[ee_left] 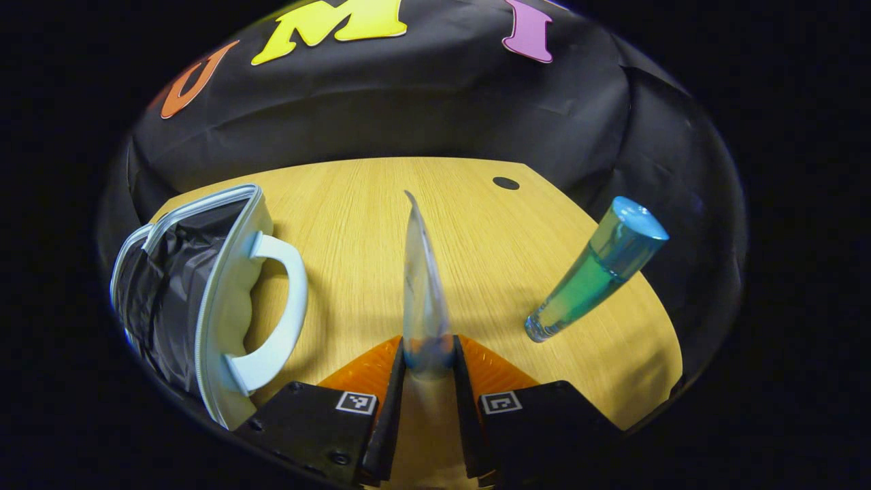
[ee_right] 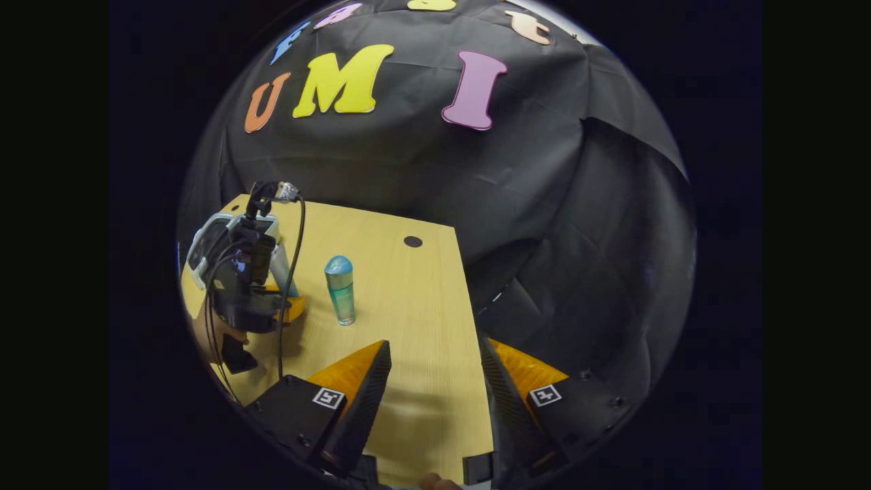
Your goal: First open the suitcase, pack the skin care products into it, and then close the suitcase.
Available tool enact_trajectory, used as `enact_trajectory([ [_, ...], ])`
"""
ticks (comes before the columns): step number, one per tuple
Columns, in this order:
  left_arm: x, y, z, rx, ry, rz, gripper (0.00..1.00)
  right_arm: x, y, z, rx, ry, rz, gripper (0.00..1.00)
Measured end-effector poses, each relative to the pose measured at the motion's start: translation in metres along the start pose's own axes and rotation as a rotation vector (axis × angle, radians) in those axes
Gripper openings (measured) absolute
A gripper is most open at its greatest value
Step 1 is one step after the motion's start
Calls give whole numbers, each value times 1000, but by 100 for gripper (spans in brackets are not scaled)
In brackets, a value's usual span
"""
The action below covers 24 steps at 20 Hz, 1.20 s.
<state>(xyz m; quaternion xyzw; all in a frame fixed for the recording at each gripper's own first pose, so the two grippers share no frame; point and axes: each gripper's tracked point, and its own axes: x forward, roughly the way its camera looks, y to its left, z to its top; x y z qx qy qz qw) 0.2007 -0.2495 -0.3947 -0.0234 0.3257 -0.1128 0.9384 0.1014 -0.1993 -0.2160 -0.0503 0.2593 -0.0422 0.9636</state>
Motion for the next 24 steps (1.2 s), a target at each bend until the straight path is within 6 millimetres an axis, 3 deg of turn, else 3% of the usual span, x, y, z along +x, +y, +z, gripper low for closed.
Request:
enact_trajectory([
  [6,-58,11,4,-18,-4,-2,42,1,34,13,34,-21,47,79],
  [10,-98,34,4,-21,-17,12,41,22,74,15,105,-3,120,80],
  [13,-125,62,12,-28,-35,38,42,49,106,10,134,37,147,80],
  [17,-154,106,22,-50,-65,90,42,81,133,2,127,63,135,80],
  [24,-173,169,13,-113,-59,168,41,136,156,-8,109,76,97,80],
])
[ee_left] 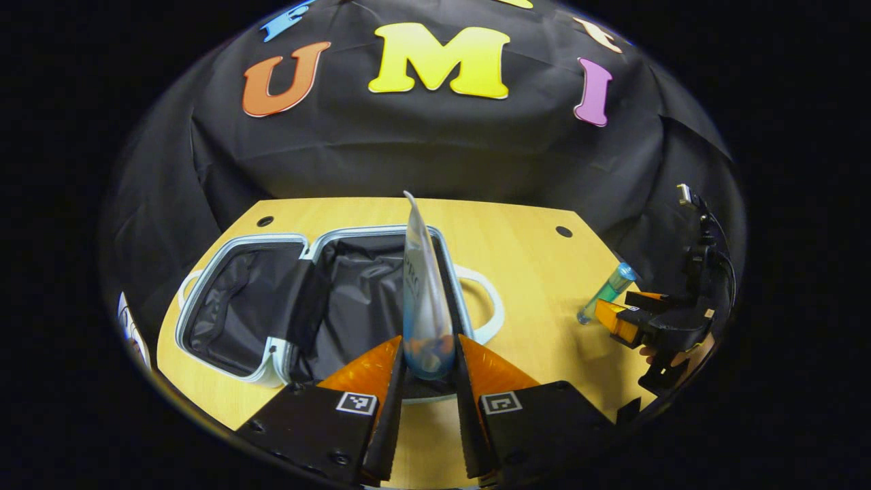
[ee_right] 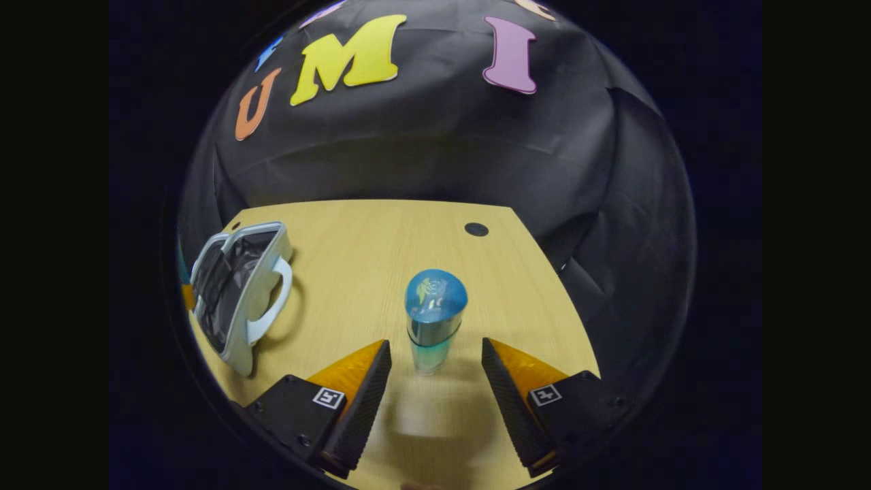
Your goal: First open the suitcase, pack the skin care products into it, and then close the suitcase.
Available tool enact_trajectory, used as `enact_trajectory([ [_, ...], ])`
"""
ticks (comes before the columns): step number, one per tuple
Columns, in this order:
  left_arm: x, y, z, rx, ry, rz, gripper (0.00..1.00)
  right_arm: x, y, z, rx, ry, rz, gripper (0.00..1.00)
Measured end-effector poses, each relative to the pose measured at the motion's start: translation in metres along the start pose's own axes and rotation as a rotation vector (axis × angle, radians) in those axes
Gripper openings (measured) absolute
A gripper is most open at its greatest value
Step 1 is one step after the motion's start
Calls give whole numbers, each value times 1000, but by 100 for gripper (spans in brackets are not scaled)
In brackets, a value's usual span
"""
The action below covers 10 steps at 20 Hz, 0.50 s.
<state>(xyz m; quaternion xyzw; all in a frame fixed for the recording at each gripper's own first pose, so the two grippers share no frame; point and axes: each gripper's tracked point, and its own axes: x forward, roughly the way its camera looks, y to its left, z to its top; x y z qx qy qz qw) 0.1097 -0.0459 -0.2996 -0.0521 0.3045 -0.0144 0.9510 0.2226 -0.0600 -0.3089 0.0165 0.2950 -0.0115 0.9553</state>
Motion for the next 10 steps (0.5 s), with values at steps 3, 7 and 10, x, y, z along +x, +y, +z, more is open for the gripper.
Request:
enact_trajectory([
  [3,-2,14,-7,-14,18,17,42,18,8,-1,-4,17,4,79],
  [7,-1,28,-11,-16,35,28,42,27,6,0,-17,18,-33,74],
  [10,0,37,-12,-20,41,33,41,27,7,2,3,12,-19,43],
])
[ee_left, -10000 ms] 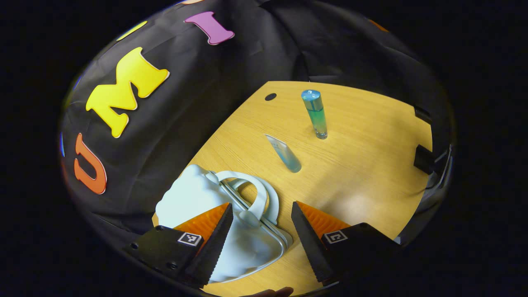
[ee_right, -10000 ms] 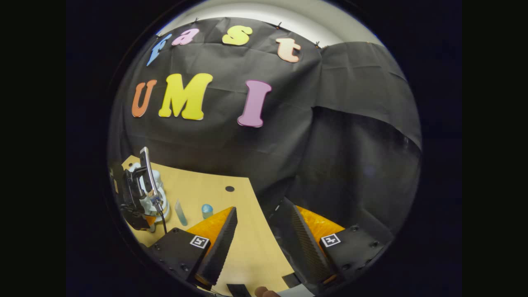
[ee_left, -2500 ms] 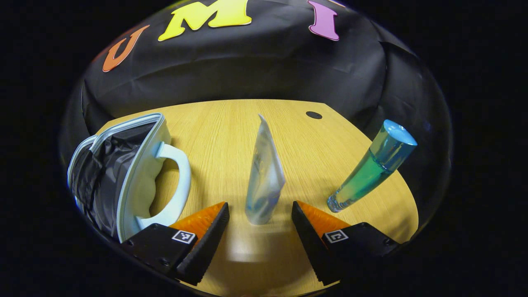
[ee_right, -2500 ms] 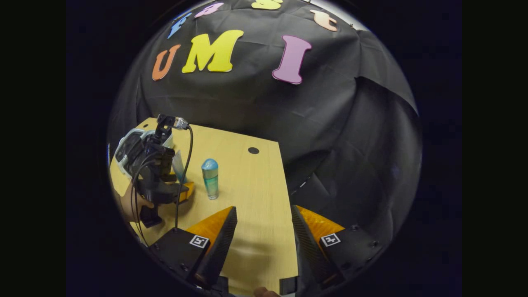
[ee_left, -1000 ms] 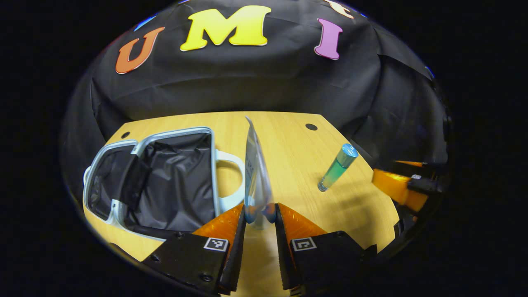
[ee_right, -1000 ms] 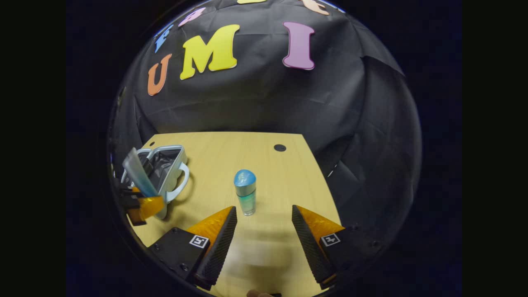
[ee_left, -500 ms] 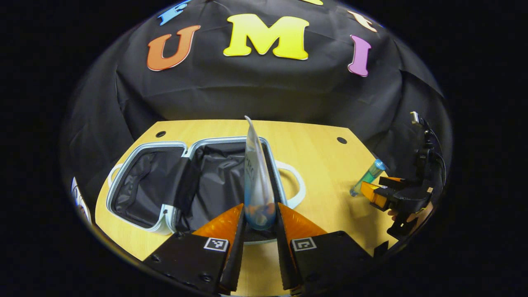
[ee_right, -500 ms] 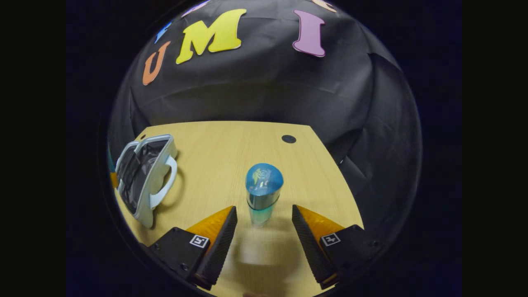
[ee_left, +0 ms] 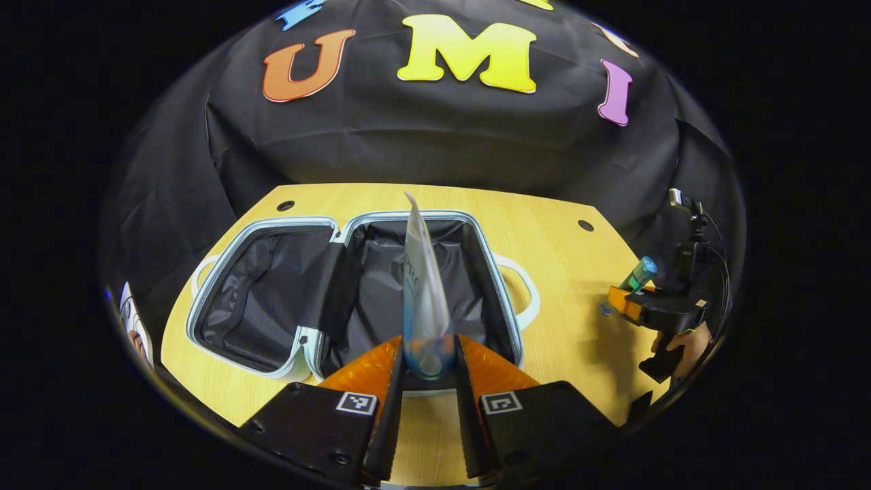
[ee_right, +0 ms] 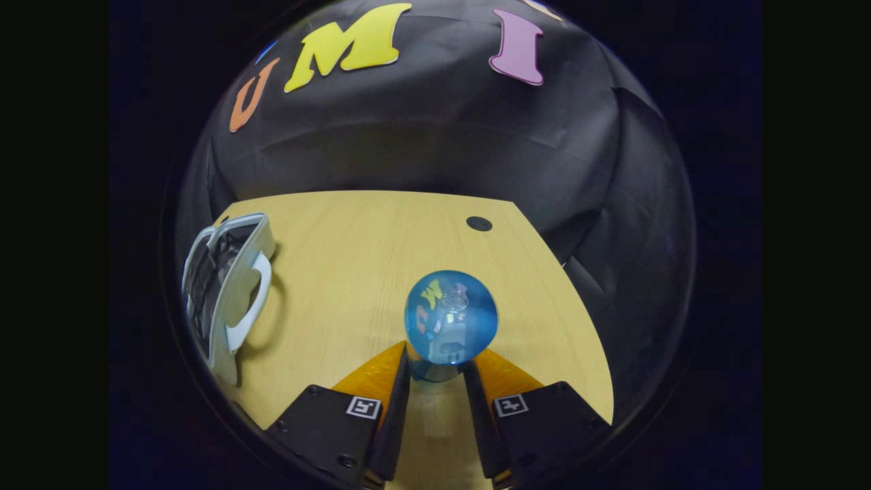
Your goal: First open the suitcase, pack the skin care products into it, and then close the suitcase.
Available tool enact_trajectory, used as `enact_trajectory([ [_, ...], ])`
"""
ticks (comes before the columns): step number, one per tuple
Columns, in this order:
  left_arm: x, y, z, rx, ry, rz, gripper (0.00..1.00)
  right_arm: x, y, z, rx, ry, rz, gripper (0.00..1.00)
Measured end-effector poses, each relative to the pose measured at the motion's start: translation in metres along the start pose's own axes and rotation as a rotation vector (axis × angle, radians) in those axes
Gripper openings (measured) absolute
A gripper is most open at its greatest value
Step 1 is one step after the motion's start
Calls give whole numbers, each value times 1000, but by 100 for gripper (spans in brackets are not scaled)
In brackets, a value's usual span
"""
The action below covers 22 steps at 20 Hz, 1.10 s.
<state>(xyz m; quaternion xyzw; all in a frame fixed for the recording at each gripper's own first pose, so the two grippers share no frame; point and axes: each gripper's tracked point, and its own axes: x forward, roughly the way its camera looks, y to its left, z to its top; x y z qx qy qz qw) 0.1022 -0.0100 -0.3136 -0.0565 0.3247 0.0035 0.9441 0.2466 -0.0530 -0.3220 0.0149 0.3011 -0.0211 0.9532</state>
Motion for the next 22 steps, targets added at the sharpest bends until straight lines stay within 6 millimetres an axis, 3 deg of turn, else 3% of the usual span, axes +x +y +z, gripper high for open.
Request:
enact_trajectory([
  [4,5,7,-1,-6,17,-4,41,-9,9,-7,-45,16,22,36],
  [7,11,12,-3,-16,37,-10,41,-28,12,-9,-38,33,31,35],
  [10,18,18,-8,-19,70,-12,41,-58,18,-4,-27,32,51,35],
  [16,43,40,-16,-31,178,-5,42,-134,37,28,20,12,121,34],
  [22,76,53,-41,-48,423,-23,41,-185,62,52,38,-32,160,35],
])
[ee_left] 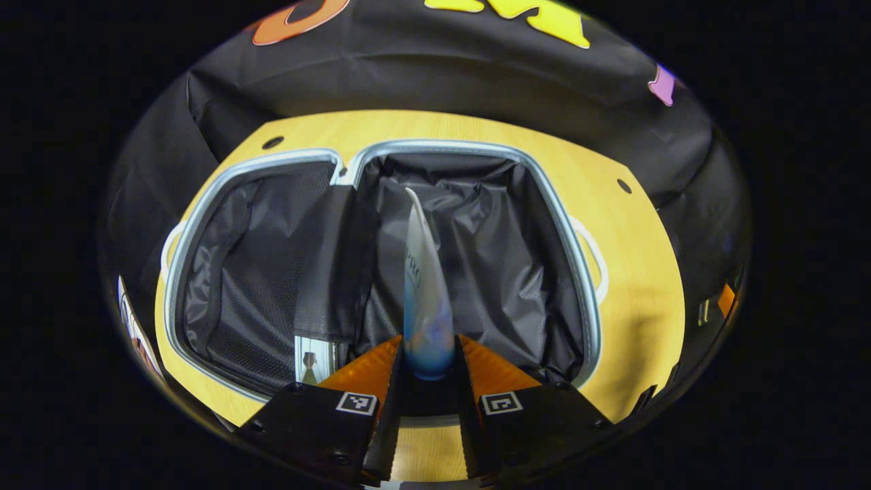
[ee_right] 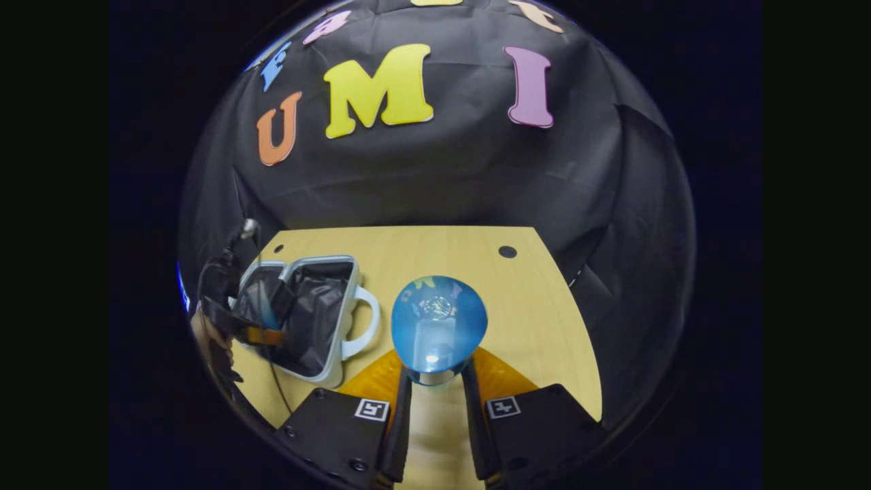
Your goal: First open the suitcase, pack the skin care products into it, and then close the suitcase.
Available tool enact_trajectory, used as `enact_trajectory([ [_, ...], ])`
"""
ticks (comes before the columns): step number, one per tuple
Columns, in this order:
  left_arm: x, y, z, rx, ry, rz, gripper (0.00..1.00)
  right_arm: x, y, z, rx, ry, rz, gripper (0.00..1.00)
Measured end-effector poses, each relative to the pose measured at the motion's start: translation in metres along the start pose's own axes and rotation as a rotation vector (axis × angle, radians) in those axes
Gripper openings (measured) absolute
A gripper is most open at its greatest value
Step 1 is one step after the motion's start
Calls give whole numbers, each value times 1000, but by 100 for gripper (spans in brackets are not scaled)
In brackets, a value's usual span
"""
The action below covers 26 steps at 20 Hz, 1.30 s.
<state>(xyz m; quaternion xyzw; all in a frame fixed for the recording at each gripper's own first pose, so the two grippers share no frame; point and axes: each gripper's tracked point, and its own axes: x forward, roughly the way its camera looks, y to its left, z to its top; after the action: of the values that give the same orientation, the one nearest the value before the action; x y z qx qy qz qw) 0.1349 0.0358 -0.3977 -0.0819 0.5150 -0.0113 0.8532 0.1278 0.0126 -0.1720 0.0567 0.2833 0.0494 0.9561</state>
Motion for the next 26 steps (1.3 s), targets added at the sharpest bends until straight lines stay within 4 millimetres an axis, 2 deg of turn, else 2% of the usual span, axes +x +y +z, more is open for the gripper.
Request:
enact_trajectory([
  [2,12,4,-9,4,104,-3,42,-9,8,1,-2,-12,8,35],
  [5,24,9,-11,24,185,4,42,-17,13,0,-17,-24,4,35],
  [7,28,14,-14,48,226,23,42,-21,17,-3,-10,-24,6,32],
  [10,34,14,-16,53,266,31,42,-21,21,-5,4,-21,4,35],
  [12,33,13,-16,66,283,34,44,-20,27,-2,0,-24,10,32],
  [14,33,12,-16,65,275,22,47,-17,33,3,-8,-27,19,35],
  [17,25,2,-16,54,257,-18,64,-14,46,11,-16,-33,35,33],
  [18,22,2,-14,62,237,-20,82,-12,51,13,-19,-35,36,32],
  [19,18,1,-12,64,223,-28,80,-10,57,16,-23,-34,42,32],
  [21,7,1,-10,68,189,-39,89,-6,72,16,-33,-21,59,35],
  [22,1,3,-8,76,167,-40,92,-4,81,15,-41,-9,69,33],
  [26,-38,20,4,119,18,-39,94,11,124,18,-71,29,123,35],
])
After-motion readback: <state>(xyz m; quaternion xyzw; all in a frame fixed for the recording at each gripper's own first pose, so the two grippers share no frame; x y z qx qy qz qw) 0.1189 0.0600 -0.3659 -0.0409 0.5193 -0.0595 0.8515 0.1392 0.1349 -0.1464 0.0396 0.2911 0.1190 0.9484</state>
